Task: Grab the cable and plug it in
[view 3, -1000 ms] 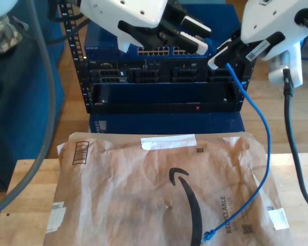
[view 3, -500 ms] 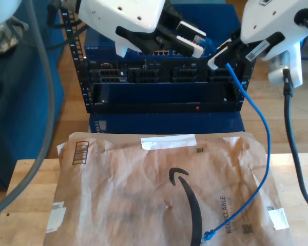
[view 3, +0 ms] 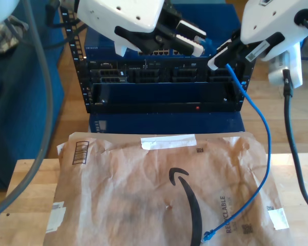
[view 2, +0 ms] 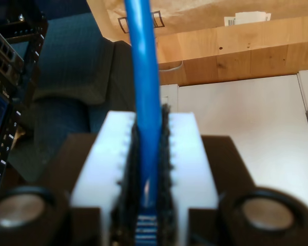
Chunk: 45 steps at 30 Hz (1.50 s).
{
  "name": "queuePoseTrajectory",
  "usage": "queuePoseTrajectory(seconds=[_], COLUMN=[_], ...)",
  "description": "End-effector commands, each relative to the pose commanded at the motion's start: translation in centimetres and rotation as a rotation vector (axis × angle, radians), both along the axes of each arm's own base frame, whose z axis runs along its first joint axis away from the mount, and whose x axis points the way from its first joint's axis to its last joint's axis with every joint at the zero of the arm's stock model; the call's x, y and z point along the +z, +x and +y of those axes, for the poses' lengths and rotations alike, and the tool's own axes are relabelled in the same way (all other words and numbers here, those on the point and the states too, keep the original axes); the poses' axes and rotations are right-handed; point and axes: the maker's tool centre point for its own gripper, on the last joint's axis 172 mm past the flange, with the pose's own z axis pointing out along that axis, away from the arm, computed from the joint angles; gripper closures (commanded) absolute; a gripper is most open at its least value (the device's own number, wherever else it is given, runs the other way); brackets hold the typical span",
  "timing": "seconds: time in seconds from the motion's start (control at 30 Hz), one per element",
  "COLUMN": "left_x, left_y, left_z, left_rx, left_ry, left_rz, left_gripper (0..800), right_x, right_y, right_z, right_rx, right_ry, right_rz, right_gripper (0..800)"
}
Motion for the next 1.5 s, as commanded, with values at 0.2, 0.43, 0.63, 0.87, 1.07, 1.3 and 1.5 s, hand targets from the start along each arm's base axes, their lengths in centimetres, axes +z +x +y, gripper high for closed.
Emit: queuePoseTrajectory(seconds=[0.2,0.43,0.63,0.87,1.07,1.3,1.5], left_x=[0.0,0.0,0.2,-0.3,-0.2,-0.4,0.5], left_y=[0.0,0.1,0.1,0.0,0.0,-0.1,1.0], left_z=[0.0,0.1,-0.1,-0.1,-0.1,-0.1,1.3], left_rx=[0.0,0.0,-0.003,-0.004,-0.003,-0.001,0.044], left_ry=[0.0,-0.003,-0.019,-0.019,-0.02,-0.02,-0.042], left_rz=[0.0,-0.005,-0.007,0.005,0.004,0.011,0.011], left_gripper=[603,603,603,607,698,795,795], right_x=[0.0,-0.1,-0.1,-0.2,-0.2,-0.2,0.2], right_y=[0.0,0.0,0.1,0.1,0.1,0.1,-0.3], right_z=[0.0,0.1,0.1,0.1,0.1,0.1,0.1], right_rx=[0.0,0.002,0.002,0.002,0.002,0.003,0.051], right_ry=[0.0,0.0,0.0,-0.001,-0.001,0.001,-0.013], right_rz=[0.0,0.003,0.003,0.005,0.005,0.004,-0.04], right_gripper=[770,770,770,770,768,521,38])
